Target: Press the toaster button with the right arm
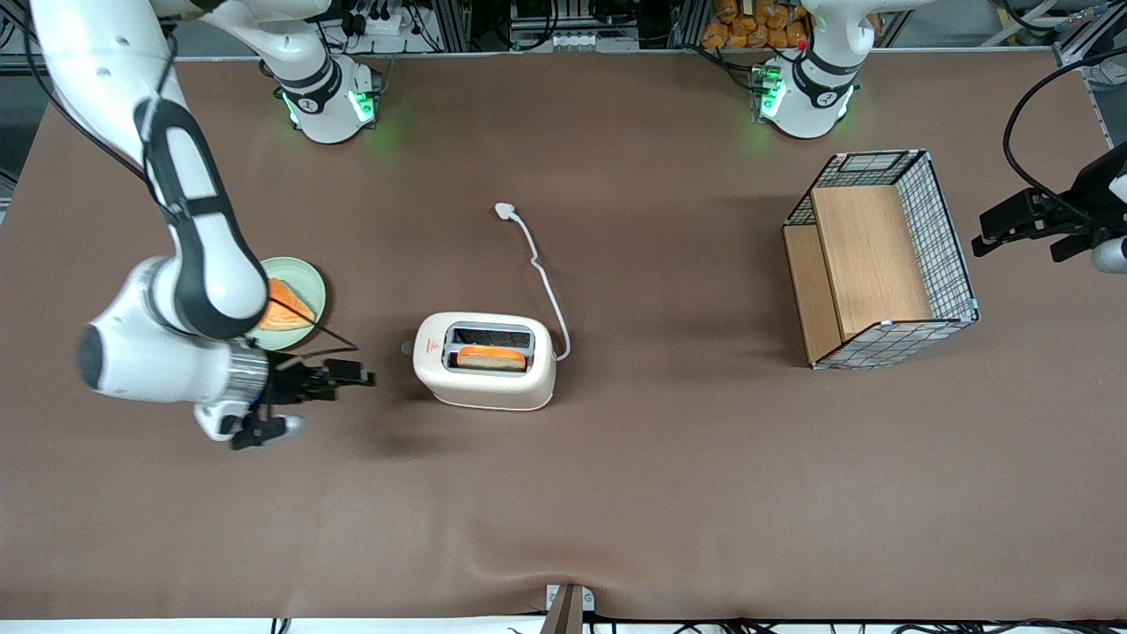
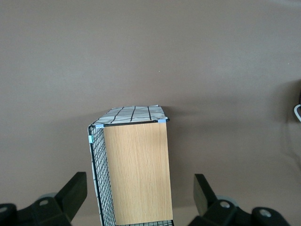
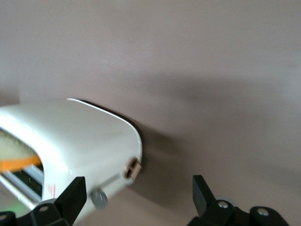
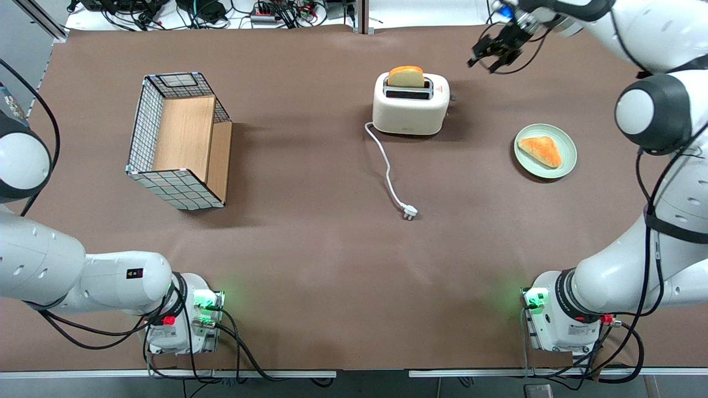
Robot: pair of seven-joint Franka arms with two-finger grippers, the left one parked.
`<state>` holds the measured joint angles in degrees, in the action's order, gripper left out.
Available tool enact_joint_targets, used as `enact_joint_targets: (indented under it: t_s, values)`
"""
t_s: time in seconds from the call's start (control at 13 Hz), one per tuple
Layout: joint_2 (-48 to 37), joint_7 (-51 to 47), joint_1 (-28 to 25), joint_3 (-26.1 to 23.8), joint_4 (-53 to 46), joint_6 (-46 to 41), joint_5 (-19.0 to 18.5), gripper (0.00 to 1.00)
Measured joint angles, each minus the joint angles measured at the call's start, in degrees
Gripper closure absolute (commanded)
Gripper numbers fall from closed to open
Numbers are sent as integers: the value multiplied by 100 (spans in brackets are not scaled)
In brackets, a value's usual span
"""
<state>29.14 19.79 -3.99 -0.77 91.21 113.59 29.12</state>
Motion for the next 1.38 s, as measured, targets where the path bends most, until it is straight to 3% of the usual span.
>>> enact_joint_targets:
  t_s: [0.23,0.31,0.54,0.85,1.08,1.38]
  values:
    - [-712,19,38,582,-6,-1058,-364,0]
    - [-917,27,53,669,-6,-1245,-637,0]
    - [-1525,-19,57,711,-5,-1664,-1490,0]
    - [-2228,-486,91,782,-4,-2341,-2216,0]
    - [-2648,-1086,142,700,1,-2659,-2487,0]
    - [-2953,-1807,557,397,-29,-2874,-2563,0]
